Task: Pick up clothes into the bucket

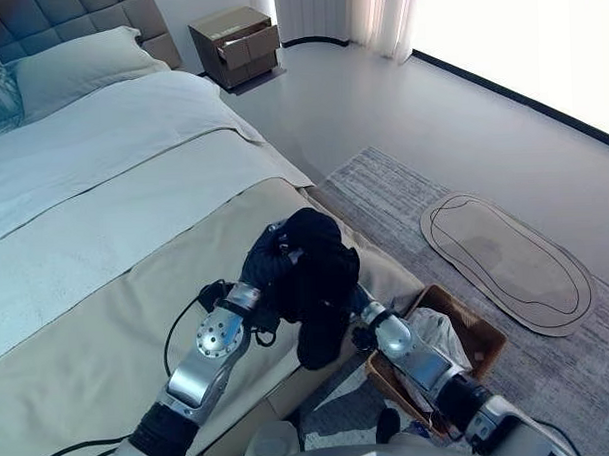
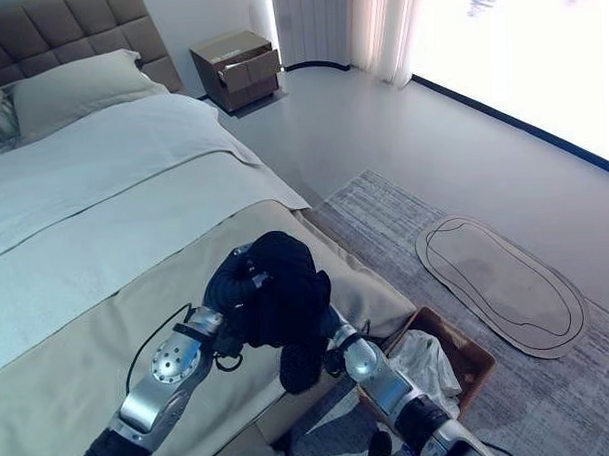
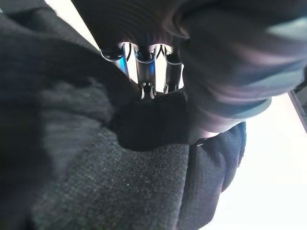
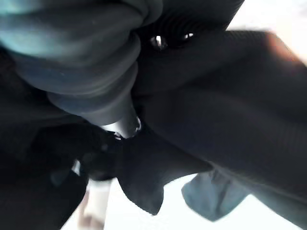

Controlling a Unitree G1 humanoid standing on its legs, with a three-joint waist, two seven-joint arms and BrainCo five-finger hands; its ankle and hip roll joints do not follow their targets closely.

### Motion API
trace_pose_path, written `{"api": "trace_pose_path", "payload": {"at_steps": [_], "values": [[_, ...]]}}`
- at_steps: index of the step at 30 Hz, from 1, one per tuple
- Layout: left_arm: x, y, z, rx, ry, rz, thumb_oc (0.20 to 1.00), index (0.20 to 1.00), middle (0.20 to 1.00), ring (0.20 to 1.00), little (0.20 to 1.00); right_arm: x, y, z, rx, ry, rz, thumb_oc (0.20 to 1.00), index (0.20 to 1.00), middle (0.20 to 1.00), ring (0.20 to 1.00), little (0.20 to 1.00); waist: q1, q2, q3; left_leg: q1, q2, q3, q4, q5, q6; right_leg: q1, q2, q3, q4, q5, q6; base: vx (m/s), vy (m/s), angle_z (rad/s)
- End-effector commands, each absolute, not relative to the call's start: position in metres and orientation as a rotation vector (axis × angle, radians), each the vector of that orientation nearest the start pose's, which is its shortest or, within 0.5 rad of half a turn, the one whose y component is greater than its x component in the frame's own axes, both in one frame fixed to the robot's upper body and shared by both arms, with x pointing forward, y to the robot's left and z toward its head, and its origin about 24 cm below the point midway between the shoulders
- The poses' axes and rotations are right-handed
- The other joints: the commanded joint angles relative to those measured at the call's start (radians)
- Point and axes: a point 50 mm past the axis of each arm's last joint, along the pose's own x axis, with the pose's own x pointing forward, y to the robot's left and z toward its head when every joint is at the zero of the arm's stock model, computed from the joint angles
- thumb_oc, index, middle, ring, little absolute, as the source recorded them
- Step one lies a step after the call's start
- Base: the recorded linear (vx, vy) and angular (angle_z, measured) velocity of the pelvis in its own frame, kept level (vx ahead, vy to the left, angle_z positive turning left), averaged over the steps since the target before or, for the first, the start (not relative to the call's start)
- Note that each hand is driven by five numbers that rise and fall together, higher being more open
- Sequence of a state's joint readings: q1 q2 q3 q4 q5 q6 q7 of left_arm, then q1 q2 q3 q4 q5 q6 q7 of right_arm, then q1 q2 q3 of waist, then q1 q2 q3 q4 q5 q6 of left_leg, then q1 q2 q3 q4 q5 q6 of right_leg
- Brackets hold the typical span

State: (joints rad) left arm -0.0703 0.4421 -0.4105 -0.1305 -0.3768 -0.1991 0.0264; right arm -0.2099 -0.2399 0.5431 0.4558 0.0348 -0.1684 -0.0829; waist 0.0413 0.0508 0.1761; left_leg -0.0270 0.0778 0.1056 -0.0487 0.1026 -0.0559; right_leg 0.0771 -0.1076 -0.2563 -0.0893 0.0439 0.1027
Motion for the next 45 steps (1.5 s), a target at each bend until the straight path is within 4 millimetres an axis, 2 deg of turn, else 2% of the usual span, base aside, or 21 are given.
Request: {"api": "trace_pose_path", "payload": {"at_steps": [1,3,4,6,7,8,10,11,16,17,18,19,24,25,26,28,30,31,32,43,45], "values": [[0.241,0.119,0.135,-0.104,-0.47,-0.474,0.2,0.2,0.2,0.2,0.2,0.267,-0.097,-0.007,-0.26,0.098,0.354,0.2,0.2,0.2,0.2,0.2,0.001,-0.038,-0.03,-0.005,0.038,-0.013,0.024,-0.02,-0.023,0.0,-0.059,0.009,0.019,0.006,0.05,0.0,0.0,0.0],[0.24,0.129,0.132,-0.106,-0.46,-0.434,0.2,0.2,0.2,0.2,0.2,0.264,-0.126,-0.011,-0.224,0.122,0.232,0.2,0.2,0.2,0.2,0.2,-0.006,-0.038,-0.03,-0.003,0.037,-0.011,0.023,-0.02,-0.023,0.0,-0.059,0.01,0.018,0.008,0.051,0.0,0.0,0.0],[0.24,0.129,0.131,-0.106,-0.459,-0.435,0.2,0.2,0.2,0.2,0.2,0.264,-0.127,-0.011,-0.224,0.123,0.232,0.2,0.2,0.2,0.2,0.2,-0.006,-0.038,-0.031,-0.003,0.037,-0.011,0.023,-0.02,-0.023,0.0,-0.059,0.01,0.018,0.008,0.051,0.0,0.0,0.0],[0.239,0.138,0.127,-0.107,-0.445,-0.395,0.2,0.2,0.2,0.2,0.2,0.26,-0.145,-0.013,-0.197,0.133,0.151,0.2,0.2,0.2,0.2,0.2,-0.009,-0.039,-0.032,-0.004,0.037,-0.009,0.022,-0.02,-0.023,-0.001,-0.058,0.011,0.018,0.009,0.051,0.0,0.0,0.0],[0.237,0.15,0.12,-0.104,-0.421,-0.332,0.2,0.2,0.2,0.2,0.2,0.253,-0.168,-0.015,-0.165,0.143,0.048,0.2,0.2,0.2,0.2,0.2,-0.015,-0.041,-0.035,-0.002,0.037,-0.008,0.021,-0.021,-0.023,0.0,-0.058,0.014,0.016,0.009,0.05,0.01,-0.001,-0.03],[0.237,0.149,0.119,-0.105,-0.42,-0.332,0.2,0.2,0.2,0.2,0.2,0.253,-0.168,-0.015,-0.165,0.145,0.047,0.2,0.2,0.2,0.2,0.2,-0.014,-0.041,-0.036,-0.001,0.037,-0.007,0.021,-0.021,-0.023,0.0,-0.057,0.014,0.016,0.009,0.05,0.02,-0.012,-0.03],[0.235,0.166,0.103,-0.05,-0.365,-0.23,0.2,0.2,0.2,0.2,0.2,0.243,-0.197,-0.015,-0.145,0.14,-0.084,0.2,0.2,0.2,0.2,0.2,-0.021,-0.047,-0.037,0.0,0.038,-0.007,0.024,-0.023,-0.023,0.002,-0.056,0.015,0.014,0.009,0.05,0.0,0.0,0.0],[0.235,0.17,0.094,-0.028,-0.328,-0.204,1.0,1.0,1.0,1.0,1.0,0.24,-0.206,-0.013,-0.147,0.132,-0.127,0.2,0.2,0.2,0.2,0.2,-0.023,-0.048,-0.037,0.001,0.039,-0.005,0.026,-0.024,-0.023,0.003,-0.056,0.015,0.015,0.009,0.05,0.0,0.0,0.0],[0.231,0.189,0.052,0.09,-0.155,-0.094,1.0,1.0,1.0,1.0,1.0,0.229,-0.25,0.003,-0.151,0.058,-0.351,0.2,0.2,0.2,0.2,0.2,-0.035,-0.055,-0.04,0.002,0.041,-0.004,0.032,-0.03,-0.023,0.004,-0.054,0.019,0.016,0.007,0.049,0.0,0.0,0.0],[0.232,0.188,0.052,0.09,-0.155,-0.095,1.0,1.0,1.0,1.0,1.0,0.229,-0.251,0.003,-0.151,0.058,-0.352,0.2,0.2,0.2,0.2,0.2,-0.034,-0.055,-0.04,0.002,0.041,-0.004,0.032,-0.03,-0.023,0.004,-0.054,0.019,0.016,0.006,0.049,0.0,0.0,0.0],[0.23,0.195,0.039,0.113,-0.102,-0.053,1.0,1.0,1.0,1.0,1.0,0.225,-0.267,0.01,-0.159,0.027,-0.443,0.2,0.2,0.2,0.2,0.2,-0.038,-0.058,-0.042,0.001,0.042,-0.004,0.034,-0.033,-0.022,0.005,-0.053,0.02,0.016,0.006,0.049,0.0,0.0,0.0],[0.23,0.194,0.039,0.113,-0.103,-0.054,1.0,1.0,1.0,1.0,1.0,0.225,-0.267,0.011,-0.159,0.027,-0.444,0.2,0.2,0.2,0.2,0.2,-0.038,-0.057,-0.042,0.001,0.043,-0.004,0.035,-0.033,-0.022,0.005,-0.053,0.02,0.016,0.006,0.049,0.0,0.0,0.0],[0.221,0.212,0.008,0.2,0.025,0.068,1.0,1.0,1.0,1.0,1.0,0.216,-0.306,0.045,-0.15,-0.142,-0.686,0.2,0.2,0.2,0.2,0.2,-0.044,-0.066,-0.047,0.0,0.045,-0.001,0.034,-0.036,-0.021,0.0,-0.048,0.026,0.016,0.005,0.051,0.0,-0.008,-0.02],[0.222,0.212,0.008,0.2,0.024,0.068,1.0,1.0,1.0,1.0,1.0,0.216,-0.306,0.045,-0.151,-0.142,-0.687,0.2,0.2,0.2,0.2,0.2,-0.043,-0.066,-0.047,0.0,0.045,0.0,0.034,-0.036,-0.021,0.0,-0.048,0.026,0.016,0.005,0.051,0.01,-0.012,-0.07],[0.219,0.218,-0.004,0.217,0.078,0.109,1.0,1.0,1.0,1.0,1.0,0.216,-0.314,0.059,-0.171,-0.202,-0.721,0.2,0.2,0.2,0.2,0.2,-0.045,-0.069,-0.048,0.001,0.045,0.002,0.033,-0.037,-0.021,-0.004,-0.047,0.031,0.017,0.006,0.052,0.0,-0.004,-0.08],[0.218,0.22,-0.008,0.249,0.092,0.126,1.0,1.0,1.0,1.0,1.0,0.216,-0.317,0.066,-0.186,-0.232,-0.728,0.2,0.2,0.2,0.2,0.2,-0.044,-0.07,-0.049,0.002,0.046,0.005,0.032,-0.038,-0.021,-0.006,-0.047,0.033,0.017,0.006,0.052,0.01,-0.005,-0.15],[0.213,0.229,-0.022,0.306,0.16,0.177,1.0,1.0,1.0,1.0,1.0,0.216,-0.323,0.09,-0.183,-0.346,-0.761,0.2,0.2,0.2,0.2,0.2,-0.046,-0.074,-0.051,0.006,0.048,0.015,0.03,-0.039,-0.021,-0.009,-0.046,0.038,0.017,0.009,0.055,0.02,-0.008,-0.08],[0.213,0.229,-0.022,0.307,0.158,0.177,1.0,1.0,1.0,1.0,1.0,0.216,-0.323,0.09,-0.183,-0.347,-0.761,0.2,0.2,0.2,0.2,0.2,-0.045,-0.074,-0.05,0.006,0.048,0.016,0.029,-0.039,-0.021,-0.009,-0.046,0.039,0.017,0.009,0.055,0.01,-0.005,-0.06],[0.211,0.232,-0.027,0.304,0.18,0.205,1.0,1.0,1.0,1.0,1.0,0.219,-0.323,0.101,-0.163,-0.399,-0.758,0.2,0.2,0.2,0.2,0.2,-0.046,-0.077,-0.05,0.009,0.049,0.023,0.028,-0.04,-0.022,-0.012,-0.046,0.044,0.018,0.01,0.056,0.0,0.0,-0.07],[0.21,0.233,-0.023,0.297,0.155,0.237,1.0,1.0,1.0,1.0,1.0,0.218,-0.32,0.143,-0.126,-0.616,-0.75,0.2,0.2,0.2,0.2,0.2,-0.053,-0.085,-0.053,0.013,0.056,0.041,0.028,-0.047,-0.023,-0.022,-0.045,0.058,0.019,0.011,0.058,0.01,-0.001,-0.07],[0.21,0.232,-0.023,0.295,0.153,0.235,1.0,1.0,1.0,1.0,1.0,0.218,-0.319,0.145,-0.125,-0.621,-0.742,0.2,0.2,0.2,0.2,0.2,-0.054,-0.085,-0.052,0.012,0.055,0.041,0.028,-0.047,-0.023,-0.023,-0.045,0.058,0.019,0.011,0.058,0.0,0.0,0.0]]}}
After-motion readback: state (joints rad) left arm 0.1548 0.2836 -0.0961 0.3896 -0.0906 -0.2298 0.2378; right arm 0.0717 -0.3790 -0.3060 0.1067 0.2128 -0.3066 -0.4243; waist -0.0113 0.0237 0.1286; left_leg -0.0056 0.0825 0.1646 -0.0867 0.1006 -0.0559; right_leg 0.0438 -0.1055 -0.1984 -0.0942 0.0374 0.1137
